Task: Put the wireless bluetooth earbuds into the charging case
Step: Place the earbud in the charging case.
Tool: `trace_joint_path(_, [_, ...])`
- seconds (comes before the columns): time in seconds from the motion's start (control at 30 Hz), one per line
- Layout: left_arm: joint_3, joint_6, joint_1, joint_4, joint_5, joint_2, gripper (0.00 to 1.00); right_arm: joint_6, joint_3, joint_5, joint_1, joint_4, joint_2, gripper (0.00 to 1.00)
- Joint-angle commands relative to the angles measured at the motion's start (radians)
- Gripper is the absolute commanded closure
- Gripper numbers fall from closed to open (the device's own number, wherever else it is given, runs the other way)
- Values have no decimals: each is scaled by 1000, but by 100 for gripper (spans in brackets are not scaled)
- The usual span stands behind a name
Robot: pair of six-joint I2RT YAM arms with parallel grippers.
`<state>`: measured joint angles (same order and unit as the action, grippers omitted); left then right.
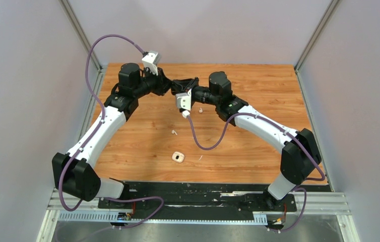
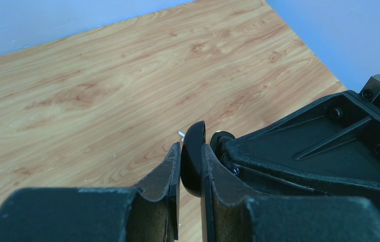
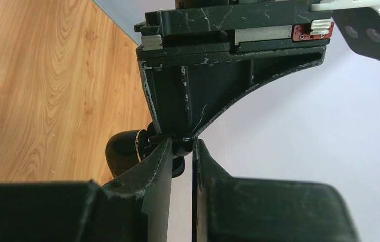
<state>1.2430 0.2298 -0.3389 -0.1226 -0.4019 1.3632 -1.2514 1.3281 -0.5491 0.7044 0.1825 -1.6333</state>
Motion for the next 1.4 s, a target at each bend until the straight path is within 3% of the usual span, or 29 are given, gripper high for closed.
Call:
trace_joint_path(0.0, [16, 21, -3, 51, 3, -29, 100, -26, 34, -1, -3, -22, -6, 100])
trace_joint_path(0.43, [7, 166, 48, 78, -15, -9, 100, -37, 19, -6, -3, -25, 0, 100])
trace_joint_path(1.37, [1, 197, 54, 117, -93, 23, 100, 17, 17, -32, 0, 57, -21, 100])
